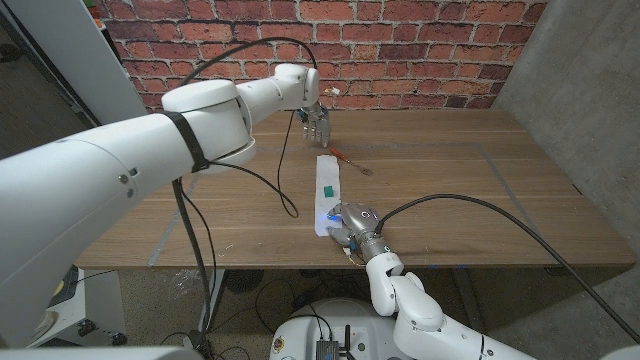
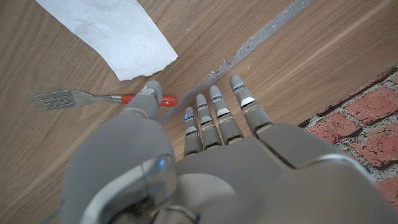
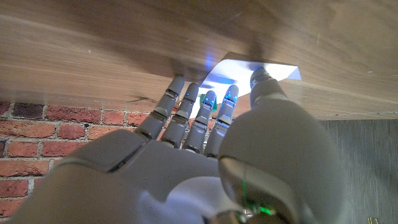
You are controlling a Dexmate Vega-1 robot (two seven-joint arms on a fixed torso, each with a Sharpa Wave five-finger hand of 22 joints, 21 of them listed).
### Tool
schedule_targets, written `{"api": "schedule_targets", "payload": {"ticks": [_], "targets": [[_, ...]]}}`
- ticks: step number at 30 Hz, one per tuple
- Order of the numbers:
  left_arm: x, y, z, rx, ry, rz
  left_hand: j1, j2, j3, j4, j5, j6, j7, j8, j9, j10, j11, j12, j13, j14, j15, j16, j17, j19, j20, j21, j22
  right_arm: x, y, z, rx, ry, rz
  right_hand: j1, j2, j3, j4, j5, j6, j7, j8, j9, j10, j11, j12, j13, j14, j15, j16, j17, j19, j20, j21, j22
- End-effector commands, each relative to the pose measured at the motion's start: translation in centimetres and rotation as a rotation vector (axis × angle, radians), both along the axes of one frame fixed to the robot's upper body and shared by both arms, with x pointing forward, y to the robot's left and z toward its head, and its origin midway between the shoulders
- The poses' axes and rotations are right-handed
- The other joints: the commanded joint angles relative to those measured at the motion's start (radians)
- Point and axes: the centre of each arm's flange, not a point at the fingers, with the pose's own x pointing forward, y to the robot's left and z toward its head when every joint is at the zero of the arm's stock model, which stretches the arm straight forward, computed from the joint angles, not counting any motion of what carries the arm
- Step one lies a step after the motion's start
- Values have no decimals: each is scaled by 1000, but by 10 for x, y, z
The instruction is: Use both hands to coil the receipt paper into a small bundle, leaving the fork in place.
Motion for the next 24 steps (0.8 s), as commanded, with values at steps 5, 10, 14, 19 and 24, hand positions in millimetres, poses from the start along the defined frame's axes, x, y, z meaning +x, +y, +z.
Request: {"api": "schedule_targets", "payload": {"ticks": [5, 10, 14, 19, 24], "targets": [[-1, -18, -13, 42, 3, -30, 30, 2, -25, 2, 2, 50, -4, 13, 4, 40, 0, 10, 2, 44, -31, 25, 8, 28, -11, 20, 6, 3, -8, 0, 11, -7, -7, -2, -1, 7, -1, 4, 6, 2, -4, 3, 10, -3, -4, 2, 14, -126, 5, 1, 12, 0, -6, 5], [0, -22, -21, 59, 13, -32, 36, 2, -35, 3, 2, 53, -3, 10, 4, 40, 1, 6, 1, 48, -33, 28, 9, 32, -12, 24, 7, 2, -9, 0, 12, -5, -4, -3, -1, 8, -1, 4, 6, 2, -4, 3, 10, -3, -5, 1, 16, -126, 5, 1, 13, 0, -7, 5], [1, -25, -31, 74, 28, -34, 41, 6, -44, 6, 3, 56, 1, 7, 4, 37, 1, 0, 1, 45, -31, 28, 11, 30, -8, 26, 7, 1, -10, -1, 14, -3, -5, -5, 0, 9, 0, 3, 8, 3, -5, 3, 10, -2, -6, 1, 20, -128, 7, 1, 14, 0, -8, 5], [2, -28, -42, 76, 43, -42, 52, 11, -54, 8, 3, 56, 0, 1, 5, 34, -15, -6, 0, 44, -32, 29, 13, 29, -8, 29, 7, 1, -11, -3, 16, 3, -3, -5, -1, 10, -1, 3, 8, 3, -6, 3, 12, -1, -6, 0, 21, -128, 6, 1, 14, 0, -9, 5], [1, -33, -46, 83, 47, -48, 66, 19, -59, 5, 4, 73, 0, 3, 5, 69, -34, 5, 1, 58, -44, 36, 13, 34, -12, 34, 8, 0, -11, -3, 15, 0, 1, -6, 0, 12, -1, 3, 8, 4, -7, 3, 13, -1, -6, 0, 21, -128, 6, 1, 15, 0, -10, 5]]}}
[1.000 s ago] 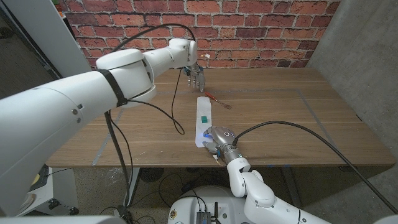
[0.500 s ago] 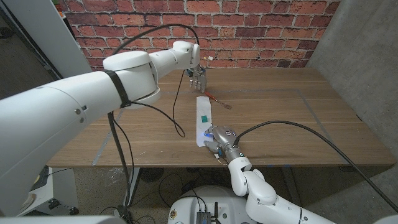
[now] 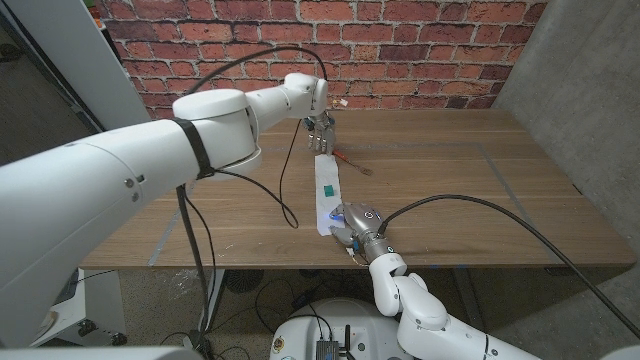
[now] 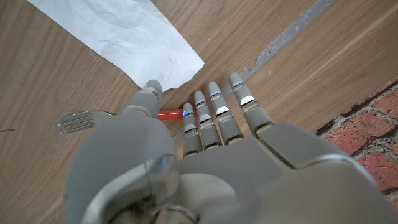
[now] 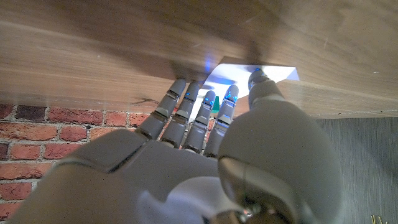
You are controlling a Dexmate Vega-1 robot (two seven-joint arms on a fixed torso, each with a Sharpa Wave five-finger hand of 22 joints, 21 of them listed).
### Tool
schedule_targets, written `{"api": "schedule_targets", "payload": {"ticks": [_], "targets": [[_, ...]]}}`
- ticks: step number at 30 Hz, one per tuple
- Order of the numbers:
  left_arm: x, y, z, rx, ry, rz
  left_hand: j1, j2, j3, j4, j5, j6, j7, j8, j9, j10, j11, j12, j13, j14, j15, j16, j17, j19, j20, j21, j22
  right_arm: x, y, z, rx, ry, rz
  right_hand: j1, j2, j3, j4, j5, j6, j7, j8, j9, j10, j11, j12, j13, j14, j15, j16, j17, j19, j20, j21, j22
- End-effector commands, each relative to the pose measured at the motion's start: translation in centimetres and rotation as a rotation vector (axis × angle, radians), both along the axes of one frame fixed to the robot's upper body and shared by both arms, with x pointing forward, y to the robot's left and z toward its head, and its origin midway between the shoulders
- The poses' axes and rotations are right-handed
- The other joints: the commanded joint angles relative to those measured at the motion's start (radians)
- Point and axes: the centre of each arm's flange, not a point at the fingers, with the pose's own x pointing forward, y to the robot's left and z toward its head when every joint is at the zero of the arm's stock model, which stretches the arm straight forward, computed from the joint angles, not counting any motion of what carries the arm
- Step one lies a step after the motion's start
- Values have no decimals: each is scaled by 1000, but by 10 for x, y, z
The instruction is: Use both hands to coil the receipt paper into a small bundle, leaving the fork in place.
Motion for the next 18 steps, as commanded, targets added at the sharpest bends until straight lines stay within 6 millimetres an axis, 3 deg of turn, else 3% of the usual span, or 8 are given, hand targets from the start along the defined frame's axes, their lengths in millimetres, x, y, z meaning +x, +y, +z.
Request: {"api": "schedule_targets", "payload": {"ticks": [1, 7, 12, 18], "targets": [[1, -9, -17, 24, 22, -8, 25, 7, -6, 1, 5, 24, -1, 2, 4, 31, -17, 8, 2, 18, -44, 9, 4, 12, 1, 9, 3, -3, -2, -2, 6, 0, 4, -6, 0, 12, -1, 3, 8, 4, -2, 3, 13, -1, -3, -1, 10, -127, 6, 1, 11, 3, 3, 6], [0, -11, -20, 26, 31, -10, 38, 9, -15, -1, 4, 66, -6, 13, 5, 82, -29, 26, 6, 40, -57, 18, 3, 14, -6, 14, 4, -4, -3, -4, 5, 3, 2, -6, 0, 14, -1, 3, 9, 3, -2, 3, 13, -2, -3, -1, 11, -128, 6, 1, 12, 3, 2, 6], [0, -11, -20, 10, 39, -20, 66, 12, -27, -4, 4, 146, -6, 34, 7, 207, -53, 73, 19, 98, -79, 35, -5, 24, -16, 26, 3, -4, -3, -5, 9, 1, 0, -7, 0, 16, -2, 3, 8, 3, -3, 3, 11, -2, -5, -1, 11, -128, 5, 1, 12, 3, 1, 6], [-4, -10, -18, 11, 90, -25, 91, 17, -30, -5, 3, 187, -3, 42, 10, 321, -72, 118, 34, 144, -95, 43, -15, 44, -29, 41, 3, -4, -3, -6, 3, 4, 0, -6, 0, 18, -3, 4, 8, 5, -4, 3, 14, -1, -5, -1, 11, -129, 5, 1, 12, 3, 0, 6]]}}
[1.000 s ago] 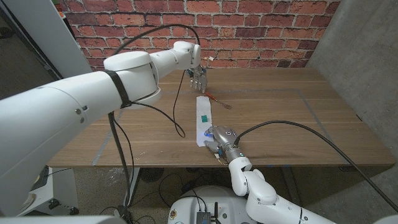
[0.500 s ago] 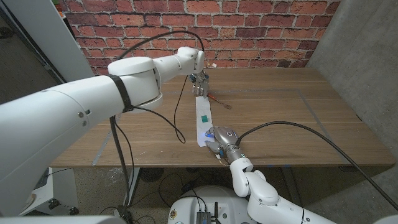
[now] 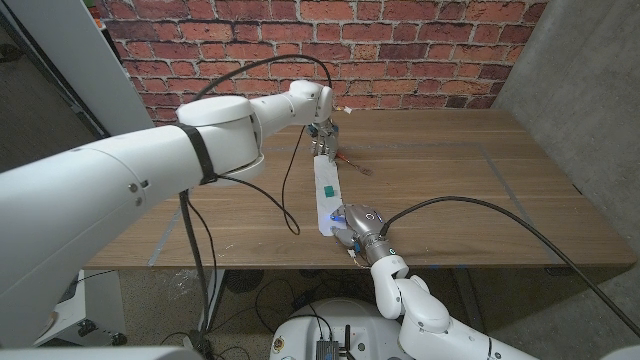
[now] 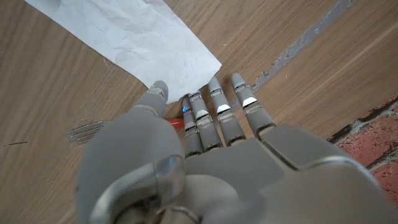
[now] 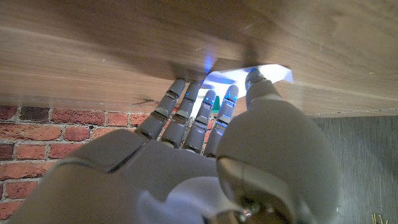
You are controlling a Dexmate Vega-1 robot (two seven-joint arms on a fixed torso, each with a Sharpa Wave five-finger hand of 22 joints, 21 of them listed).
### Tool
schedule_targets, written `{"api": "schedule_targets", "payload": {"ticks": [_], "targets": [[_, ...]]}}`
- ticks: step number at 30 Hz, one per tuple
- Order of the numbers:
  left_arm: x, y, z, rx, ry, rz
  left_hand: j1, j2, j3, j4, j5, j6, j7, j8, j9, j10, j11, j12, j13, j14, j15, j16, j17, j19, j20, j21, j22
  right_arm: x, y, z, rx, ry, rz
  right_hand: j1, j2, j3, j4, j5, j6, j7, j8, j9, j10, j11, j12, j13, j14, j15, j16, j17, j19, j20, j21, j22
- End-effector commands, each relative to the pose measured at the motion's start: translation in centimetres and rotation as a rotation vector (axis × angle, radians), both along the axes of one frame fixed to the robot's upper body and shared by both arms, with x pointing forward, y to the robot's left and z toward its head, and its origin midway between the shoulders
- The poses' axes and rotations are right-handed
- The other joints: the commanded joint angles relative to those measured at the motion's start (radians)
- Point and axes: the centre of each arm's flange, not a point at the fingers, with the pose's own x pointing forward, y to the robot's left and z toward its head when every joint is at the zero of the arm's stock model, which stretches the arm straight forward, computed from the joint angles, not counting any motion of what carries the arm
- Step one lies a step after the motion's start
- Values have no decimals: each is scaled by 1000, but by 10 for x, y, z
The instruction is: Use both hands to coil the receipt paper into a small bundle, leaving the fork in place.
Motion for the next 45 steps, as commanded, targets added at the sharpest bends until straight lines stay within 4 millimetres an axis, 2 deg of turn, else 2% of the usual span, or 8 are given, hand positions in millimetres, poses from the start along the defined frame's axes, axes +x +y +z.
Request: {"api": "schedule_targets", "payload": {"ticks": [1, 8, 14, 16, 26, 32, 38, 45], "targets": [[-5, -1, -2, -4, 73, -16, 33, 3, -5, -6, 3, 46, 2, 16, 5, 105, -29, 42, 16, 53, -95, 15, -6, 30, -16, 18, 3, 0, 0, -2, -4, 4, -5, -5, 0, 10, -2, 4, 8, 5, 0, 3, 9, 4, -5, -1, 12, -128, 5, 1, 7, -3, 3, 5], [-10, 1, 2, 7, 121, -21, 126, 26, 0, -18, 1, 140, -7, 32, 11, 192, -44, 106, 51, 137, -140, 52, 10, 68, -41, 50, 7, -1, 1, -3, -3, 4, -12, -3, -1, 13, -5, 4, 11, 6, 0, 3, 9, 3, -5, -1, 11, -129, 4, 0, 6, -2, 1, 5], [-14, 4, 5, -1, 169, -43, 227, 58, -1, -19, 4, 416, -10, 152, 51, 281, -51, 180, 105, 230, -168, 100, 39, 105, -61, 98, 18, -1, 1, -3, -3, 0, -17, -7, -3, 13, -4, 3, 11, 6, -1, 3, 10, 7, -5, 0, 11, -126, 3, 0, 6, -1, -1, 5], [-16, 5, 7, -4, 176, -54, 256, 67, -2, -19, 5, 428, -7, 163, 61, 287, -56, 193, 120, 249, -170, 117, 58, 107, -60, 109, 21, -1, 1, -3, -5, 2, -17, -8, -4, 13, -4, 3, 13, 4, 0, 3, 10, 4, -5, 0, 11, -127, 3, 0, 6, -1, -1, 5], [-34, 10, 16, -40, 88, -97, 269, 76, -21, 4, 0, 439, -39, 172, 67, 196, -26, 187, 161, 178, -149, 91, 88, 66, -39, 122, 29, -2, 2, -3, -15, 1, -24, -19, -11, 10, -1, 2, 14, 5, -1, 3, 4, 4, -8, 1, 13, -127, 4, 0, 0, 1, -6, 5], [-57, 7, 18, -46, -85, -202, 313, 83, -58, -6, 0, 458, -26, 150, 49, 189, -35, 289, 269, 203, -143, 159, 188, 39, -34, 146, 34, -2, 3, -1, -32, 1, -16, -9, -6, 21, -7, 6, 39, -15, 5, 3, 6, -7, -8, 4, 32, -132, 13, 3, -6, 4, -13, 6], [-70, 1, 16, -80, -166, -319, 336, 89, -64, -6, 0, 470, -24, 140, 44, 180, -41, 337, 320, 195, -150, 168, 224, 35, -46, 161, 37, -2, 4, 3, -46, -4, 1, 15, 4, 39, -17, 8, 51, -26, 5, 2, 33, -73, 1, 7, 36, -138, 20, 11, -5, 2, -20, 6], [-85, -8, 10, -91, -203, -424, 345, 89, -67, -4, 0, 479, -20, 136, 41, 179, -44, 364, 345, 196, -153, 174, 245, 37, -50, 173, 38, 0, 10, 3, -67, -33, 27, 54, -4, 48, -33, 5, 157, -66, 30, 0, 83, -101, 16, 11, 39, -161, 43, 37, -7, -5, -29, 7]]}}
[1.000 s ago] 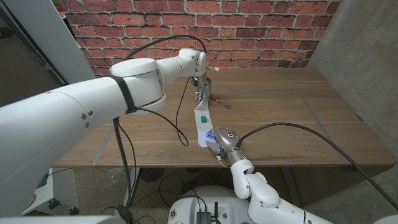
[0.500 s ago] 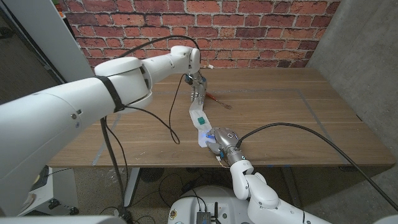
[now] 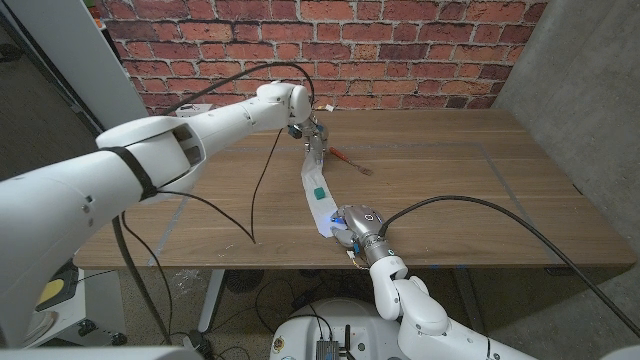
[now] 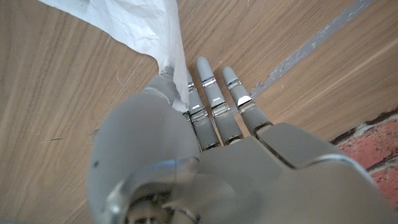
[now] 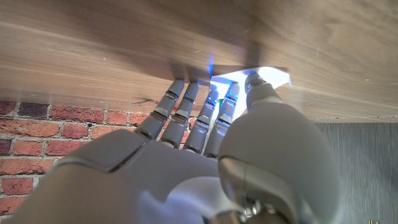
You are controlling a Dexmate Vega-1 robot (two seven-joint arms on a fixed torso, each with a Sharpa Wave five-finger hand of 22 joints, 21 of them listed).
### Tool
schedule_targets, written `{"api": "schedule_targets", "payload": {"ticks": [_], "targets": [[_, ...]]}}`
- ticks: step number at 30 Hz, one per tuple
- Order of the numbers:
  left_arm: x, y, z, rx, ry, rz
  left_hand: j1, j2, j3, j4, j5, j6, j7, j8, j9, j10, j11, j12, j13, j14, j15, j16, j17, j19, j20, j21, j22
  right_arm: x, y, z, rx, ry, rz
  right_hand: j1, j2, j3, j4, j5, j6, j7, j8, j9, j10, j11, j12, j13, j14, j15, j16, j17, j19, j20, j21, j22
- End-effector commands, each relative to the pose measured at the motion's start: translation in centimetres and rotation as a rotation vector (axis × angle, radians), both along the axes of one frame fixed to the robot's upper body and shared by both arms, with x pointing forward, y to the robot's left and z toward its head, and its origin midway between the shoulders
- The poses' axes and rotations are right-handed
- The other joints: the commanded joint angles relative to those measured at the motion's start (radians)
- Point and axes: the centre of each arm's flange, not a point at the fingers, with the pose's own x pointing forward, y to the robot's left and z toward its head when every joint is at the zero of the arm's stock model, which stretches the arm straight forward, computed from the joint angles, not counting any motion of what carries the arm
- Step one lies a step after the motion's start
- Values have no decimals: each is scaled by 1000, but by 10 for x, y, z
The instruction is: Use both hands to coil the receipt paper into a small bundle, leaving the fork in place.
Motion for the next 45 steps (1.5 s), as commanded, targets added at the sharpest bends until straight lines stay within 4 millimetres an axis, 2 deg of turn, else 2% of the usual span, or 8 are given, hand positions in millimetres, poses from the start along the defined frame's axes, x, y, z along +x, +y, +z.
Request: {"api": "schedule_targets", "payload": {"ticks": [1, 7, 9, 10, 13, 17, 26, 45], "targets": [[-55, -42, 5, -10, -158, -260, 16, 5, -5, 3, 1, 13, 0, -1, -1, 2, -10, 18, 67, -1, -124, 12, 14, 1, -5, 10, 5, 2, 8, 3, -33, -31, 38, 39, -13, 12, -8, 6, 68, -19, 14, -1, -6, 13, -4, 5, 1, -155, 11, 16, -6, -11, -11, -1], [-78, -50, 2, 51, -207, -316, 23, 2, -6, 4, 1, 25, -11, -4, -3, -14, -8, 33, 87, -15, -127, 4, 27, -10, -10, 16, 5, 8, 7, 7, -33, -30, 28, 12, -19, 6, 15, 5, 27, -29, -21, -2, -110, 46, -47, 9, -62, -114, -4, 27, -70, 24, -45, -1], [-88, -53, -1, 88, -247, -326, 25, -2, -8, 3, 2, 34, -14, -3, -4, -14, -9, 39, 92, -12, -128, 4, 32, -11, -13, 19, 5, 9, 6, 8, -28, -35, 21, -10, -25, 2, 25, 6, -33, -10, -40, -1, -124, 60, -54, 7, -75, -107, -7, 27, -88, 36, -56, -1], [-93, -55, -3, 115, -278, -326, 26, -4, -8, 2, 2, 36, -14, -3, -5, -14, -10, 40, 94, -11, -129, 5, 33, -11, -15, 19, 5, 10, 6, 9, -24, -42, 16, -16, -24, 1, 28, 7, -36, -10, -39, -1, -128, 57, -55, 7, -77, -106, -7, 28, -94, 40, -60, -1], [-107, -58, -10, 186, -357, -323, 28, -8, -11, 2, 2, 42, -16, -3, -6, -17, -12, 46, 100, -10, -132, 6, 39, -14, -17, 22, 5, 11, 4, 10, -19, -50, 6, -39, -20, -1, 39, 8, -40, 6, -33, 0, -88, 64, -37, 11, -62, -105, 2, 30, -104, 47, -69, 0], [-121, -59, -16, 264, -455, -302, 27, -11, -13, 5, 4, 52, -19, -5, -9, -17, -16, 57, 110, -10, -138, 4, 47, -19, -24, 26, 4, 12, 2, 11, -6, -63, -20, -43, -16, -5, 39, 7, -39, 14, -29, 1, -53, 69, -19, 17, -34, -115, 30, 48, -106, 53, -75, 0], [-135, -57, -26, 311, -460, -347, 25, -14, -15, 7, 6, 62, -19, -9, -12, -24, -21, 69, 124, -11, -140, -4, 56, -28, -27, 32, 3, 15, -3, 18, -8, -60, -70, -50, -15, -8, 36, 7, 1, 37, -14, 2, 30, 88, 21, 29, 6, -119, 64, 65, -90, 59, -78, 1], [-184, -50, -55, 397, -513, -512, 33, -18, -17, 5, 10, 65, -22, -24, -17, -29, -31, 89, 141, -5, -147, -10, 79, -34, -35, 48, 0, 20, 1, 25, -62, -30, -106, -27, -26, -8, 14, 9, 37, 38, -11, 2, 60, 76, 40, 42, 33, -141, 100, 92, -88, 56, -88, 1]]}}
